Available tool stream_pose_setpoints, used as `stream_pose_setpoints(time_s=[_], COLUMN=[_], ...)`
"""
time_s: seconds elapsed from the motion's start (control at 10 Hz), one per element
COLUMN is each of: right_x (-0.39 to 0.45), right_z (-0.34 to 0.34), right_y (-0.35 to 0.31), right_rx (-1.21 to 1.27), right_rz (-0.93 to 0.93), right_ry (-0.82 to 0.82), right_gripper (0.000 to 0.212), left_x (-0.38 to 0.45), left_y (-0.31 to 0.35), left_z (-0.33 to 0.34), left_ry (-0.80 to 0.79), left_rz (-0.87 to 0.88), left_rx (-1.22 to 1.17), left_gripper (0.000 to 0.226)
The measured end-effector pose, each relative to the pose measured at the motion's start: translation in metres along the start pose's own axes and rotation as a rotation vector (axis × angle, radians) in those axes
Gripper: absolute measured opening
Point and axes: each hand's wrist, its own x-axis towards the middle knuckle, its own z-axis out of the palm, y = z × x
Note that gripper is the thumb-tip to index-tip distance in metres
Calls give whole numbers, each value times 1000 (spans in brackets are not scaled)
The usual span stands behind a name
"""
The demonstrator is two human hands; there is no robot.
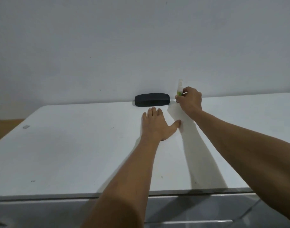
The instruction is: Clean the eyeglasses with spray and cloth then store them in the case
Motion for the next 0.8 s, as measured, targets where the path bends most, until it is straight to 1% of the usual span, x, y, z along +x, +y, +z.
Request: stream_pose_setpoints(time_s=[0.4, 0.5, 0.6, 0.7, 0.8], right_x=[14, 14, 10, 8, -4], right_z=[17, 15, 5, -12, -34], right_y=[11, 11, 4, -2, -4], right_rx=[-24, -42, 7, 27, 59], right_rz=[-1, 20, 70, 95, 117], right_ry=[-16, -54, -87, -99, -72], right_gripper=[35, 39, 56, 59, 53], left_x=[4, 1, 1, -1, -8], left_y=[-1, 0, 0, 1, -2], left_z=[1, 1, -1, -2, -4], left_ry=[-13, 1, 4, 21, 20], left_rz=[-4, 2, 0, -3, -19], left_rx=[10, 13, 1, -29, -101], left_gripper=[106, 104, 103, 103, 103])
